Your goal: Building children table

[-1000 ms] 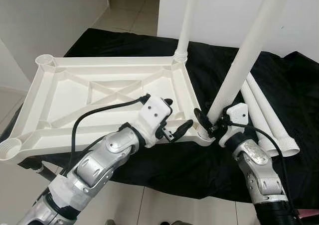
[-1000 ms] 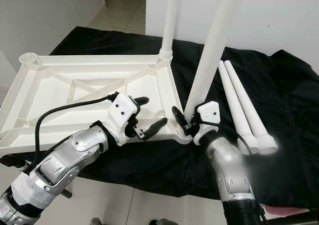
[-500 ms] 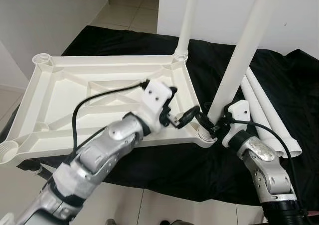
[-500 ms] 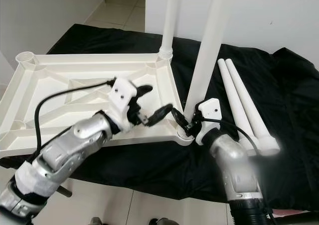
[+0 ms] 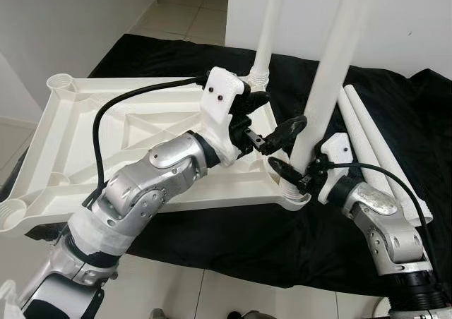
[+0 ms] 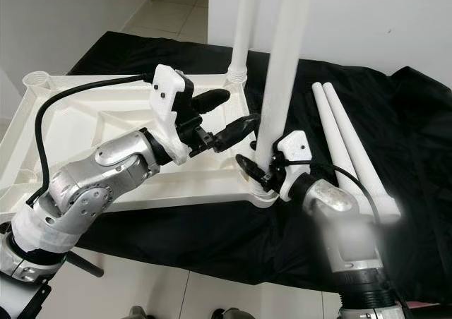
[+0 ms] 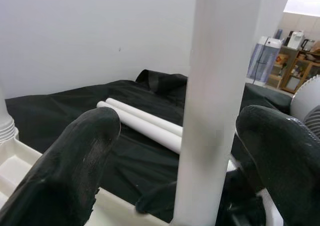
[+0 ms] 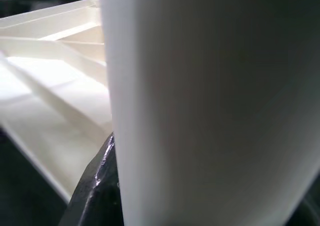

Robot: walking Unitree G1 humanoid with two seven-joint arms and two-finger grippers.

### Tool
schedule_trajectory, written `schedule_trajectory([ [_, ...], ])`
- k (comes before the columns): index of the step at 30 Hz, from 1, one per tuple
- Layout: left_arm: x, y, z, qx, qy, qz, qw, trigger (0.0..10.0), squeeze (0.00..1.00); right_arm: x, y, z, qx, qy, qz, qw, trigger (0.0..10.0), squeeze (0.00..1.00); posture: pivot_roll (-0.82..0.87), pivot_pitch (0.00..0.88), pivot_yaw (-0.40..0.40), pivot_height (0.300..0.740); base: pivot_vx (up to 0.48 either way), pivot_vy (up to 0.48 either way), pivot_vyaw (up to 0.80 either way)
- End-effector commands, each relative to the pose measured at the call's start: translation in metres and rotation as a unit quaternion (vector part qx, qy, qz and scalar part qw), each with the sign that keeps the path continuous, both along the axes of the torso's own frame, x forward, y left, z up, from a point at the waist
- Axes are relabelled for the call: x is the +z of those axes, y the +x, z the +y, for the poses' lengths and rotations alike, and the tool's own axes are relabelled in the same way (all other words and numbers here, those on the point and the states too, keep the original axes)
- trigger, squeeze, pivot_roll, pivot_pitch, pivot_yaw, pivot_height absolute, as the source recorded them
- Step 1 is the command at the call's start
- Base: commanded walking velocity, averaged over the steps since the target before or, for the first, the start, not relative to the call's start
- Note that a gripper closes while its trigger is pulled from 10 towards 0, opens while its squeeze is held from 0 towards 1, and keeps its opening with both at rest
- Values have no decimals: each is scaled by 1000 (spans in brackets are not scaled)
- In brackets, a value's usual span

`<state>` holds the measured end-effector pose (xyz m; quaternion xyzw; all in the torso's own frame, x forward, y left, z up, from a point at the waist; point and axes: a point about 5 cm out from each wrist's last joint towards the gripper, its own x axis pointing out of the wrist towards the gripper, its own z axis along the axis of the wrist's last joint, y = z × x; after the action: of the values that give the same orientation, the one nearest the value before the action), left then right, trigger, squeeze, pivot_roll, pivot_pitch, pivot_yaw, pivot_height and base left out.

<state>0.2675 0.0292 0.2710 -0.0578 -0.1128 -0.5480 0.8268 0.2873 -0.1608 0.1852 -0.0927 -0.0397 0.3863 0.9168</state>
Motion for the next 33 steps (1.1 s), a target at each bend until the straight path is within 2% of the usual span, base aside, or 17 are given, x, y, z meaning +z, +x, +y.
schedule_trajectory([
  [1, 0, -28, -8, -260, 42, -64, 963, 10000, 0, 3, 0, 1, 14, -2, 0, 1000, 10000, 0, -5, 95, -49, 740, 0, 0, 0],
  [4, 2, -29, -13, -282, 55, -73, 955, 10000, 0, 5, 1, 7, 50, -20, 9, 998, 10000, 0, -5, 90, -49, 740, 0, 0, 0],
  [13, 10, -28, -18, -312, 65, -79, 944, 10000, 0, 7, -1, 13, 117, -52, 28, 991, 10000, 0, -7, 87, -54, 740, 0, 0, 0],
  [18, 17, -27, -18, -332, 51, -64, 940, 10000, 0, 6, -3, 13, 137, -60, 37, 988, 10000, 0, -7, 84, -54, 740, 0, 0, 0],
  [19, 19, -26, -16, -343, 46, -53, 937, 7098, 0, 6, -3, 13, 141, -63, 38, 987, 10000, 0, -6, 82, -53, 740, 0, 0, 0],
  [20, 21, -26, -15, -353, 43, -41, 934, 1412, 0, 6, -3, 13, 143, -66, 39, 987, 10000, 0, -6, 81, -53, 740, 0, 0, 0],
  [21, 22, -26, -14, -360, 43, -29, 931, 0, 0, 7, -2, 12, 144, -67, 38, 987, 10000, 0, -5, 80, -52, 740, 0, 0, 0],
  [24, 22, -26, -13, -367, 44, -17, 929, 0, 0, 7, -2, 12, 143, -68, 37, 987, 10000, 0, -5, 80, -52, 740, 0, 0, 0],
  [33, 27, -24, -11, -363, 39, -22, 931, 0, 0, 7, -1, 12, 146, -67, 39, 986, 10000, 0, 1, 77, -47, 740, 0, 0, 0],
])
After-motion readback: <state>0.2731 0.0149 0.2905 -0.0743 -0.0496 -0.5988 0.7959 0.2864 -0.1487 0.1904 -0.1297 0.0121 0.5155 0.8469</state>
